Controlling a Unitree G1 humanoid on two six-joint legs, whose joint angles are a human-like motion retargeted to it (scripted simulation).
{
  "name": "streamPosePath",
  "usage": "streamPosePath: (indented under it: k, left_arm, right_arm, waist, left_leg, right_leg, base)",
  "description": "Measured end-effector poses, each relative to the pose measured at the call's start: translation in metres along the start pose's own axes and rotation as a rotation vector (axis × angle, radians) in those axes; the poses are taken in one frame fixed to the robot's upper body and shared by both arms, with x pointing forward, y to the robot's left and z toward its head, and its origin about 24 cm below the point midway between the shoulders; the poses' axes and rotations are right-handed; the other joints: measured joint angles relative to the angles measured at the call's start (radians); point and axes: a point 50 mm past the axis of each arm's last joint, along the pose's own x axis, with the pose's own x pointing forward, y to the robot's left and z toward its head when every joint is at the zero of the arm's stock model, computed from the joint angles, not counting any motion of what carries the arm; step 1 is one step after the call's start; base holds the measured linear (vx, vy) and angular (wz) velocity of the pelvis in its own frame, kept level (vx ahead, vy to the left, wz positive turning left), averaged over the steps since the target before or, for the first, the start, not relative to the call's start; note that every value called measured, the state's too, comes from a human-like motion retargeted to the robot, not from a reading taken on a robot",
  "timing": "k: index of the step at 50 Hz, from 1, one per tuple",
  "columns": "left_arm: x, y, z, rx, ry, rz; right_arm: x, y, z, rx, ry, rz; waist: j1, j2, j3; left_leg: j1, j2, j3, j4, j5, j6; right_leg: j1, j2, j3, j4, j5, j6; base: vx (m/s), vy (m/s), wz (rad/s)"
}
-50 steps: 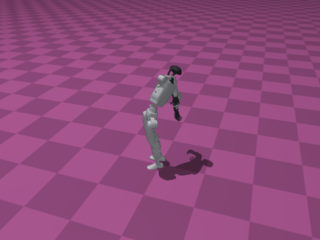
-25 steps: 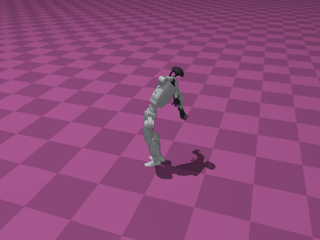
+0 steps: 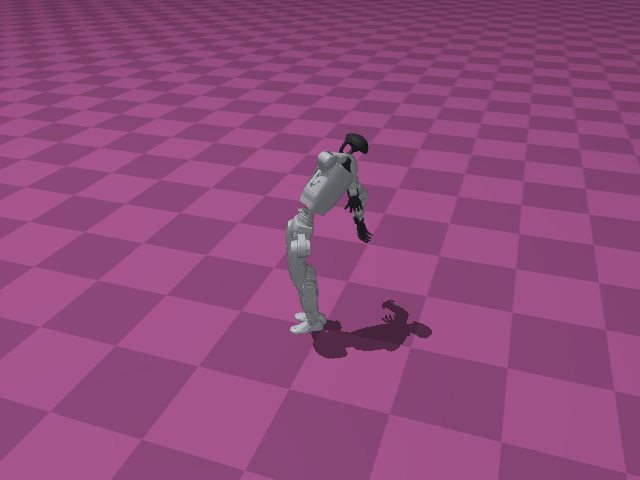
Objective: In place motions
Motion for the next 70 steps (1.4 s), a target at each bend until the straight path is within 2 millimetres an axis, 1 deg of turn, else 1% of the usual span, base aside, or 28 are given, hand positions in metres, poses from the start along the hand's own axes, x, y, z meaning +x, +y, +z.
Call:
streamPosePath:
  k: [8,15,25,32,45,57,62,70]
  left_arm:
    - [0.000,0.000,0.000,-0.004,0.000,0.007]
    - [0.000,0.001,0.001,-0.005,-0.005,0.013]
    - [0.000,0.000,0.001,-0.015,-0.007,0.010]
    - [0.000,0.000,0.000,-0.011,-0.002,0.010]
    - [0.000,0.001,0.000,0.008,0.003,0.021]
    - [-0.001,0.006,0.004,0.027,-0.016,0.057]
    - [-0.001,0.007,0.005,0.056,-0.012,0.074]
    - [-0.001,0.009,0.005,0.096,-0.008,0.088]
  right_arm:
    - [0.000,0.000,0.002,-0.001,-0.006,0.005]
    - [0.000,0.001,-0.005,0.033,0.021,0.010]
    - [0.000,0.003,-0.015,0.084,0.054,0.022]
    - [0.000,0.002,-0.012,0.065,0.045,0.017]
    - [0.000,0.001,-0.006,0.019,0.029,0.009]
    - [0.000,0.001,-0.009,0.040,0.045,0.003]
    - [0.000,0.001,-0.009,0.035,0.045,-0.003]
    - [0.000,0.001,-0.006,0.010,0.040,-0.007]
  waist:
    - [-0.006,0.000,-0.008]
    - [0.028,0.003,0.007]
    - [0.024,0.003,0.014]
    - [0.025,0.003,0.019]
    - [0.027,0.003,0.016]
    - [0.078,0.010,0.051]
    - [0.065,0.008,0.048]
    - [0.042,0.005,0.032]
  left_leg:
    - [-0.003,-0.001,0.002,0.001,0.002,0.001]
    - [0.002,0.007,0.052,-0.003,-0.002,-0.004]
    - [0.010,0.009,0.063,-0.006,-0.006,-0.004]
    - [0.016,0.004,0.089,-0.008,-0.011,0.002]
    - [0.022,0.020,0.152,-0.019,-0.018,-0.010]
    - [0.036,0.049,0.256,-0.031,-0.030,-0.036]
    - [0.039,0.060,0.252,-0.031,-0.032,-0.048]
    - [0.035,0.058,0.225,-0.027,-0.032,-0.048]
  right_leg:
    - [0.007,0.001,0.000,-0.005,-0.001,0.000]
    - [0.015,0.001,0.050,-0.006,-0.005,0.002]
    - [0.009,0.003,0.061,-0.006,0.004,0.002]
    - [-0.005,0.010,0.079,-0.010,0.021,-0.005]
    - [-0.028,0.025,0.132,-0.010,0.037,-0.013]
    - [-0.021,0.028,0.243,-0.005,0.029,-0.004]
    - [-0.027,0.030,0.241,-0.003,0.034,-0.007]
    - [-0.046,0.029,0.213,0.001,0.043,-0.013]
  base:
    - [0.00,0.00,-0.03]
    - [0.01,0.00,-0.35]
    - [0.00,0.00,0.00]
    - [0.00,-0.03,-0.14]
    - [0.00,-0.03,-0.25]
    - [0.00,0.00,-0.44]
    - [0.00,0.00,0.00]
    - [0.00,0.00,0.04]
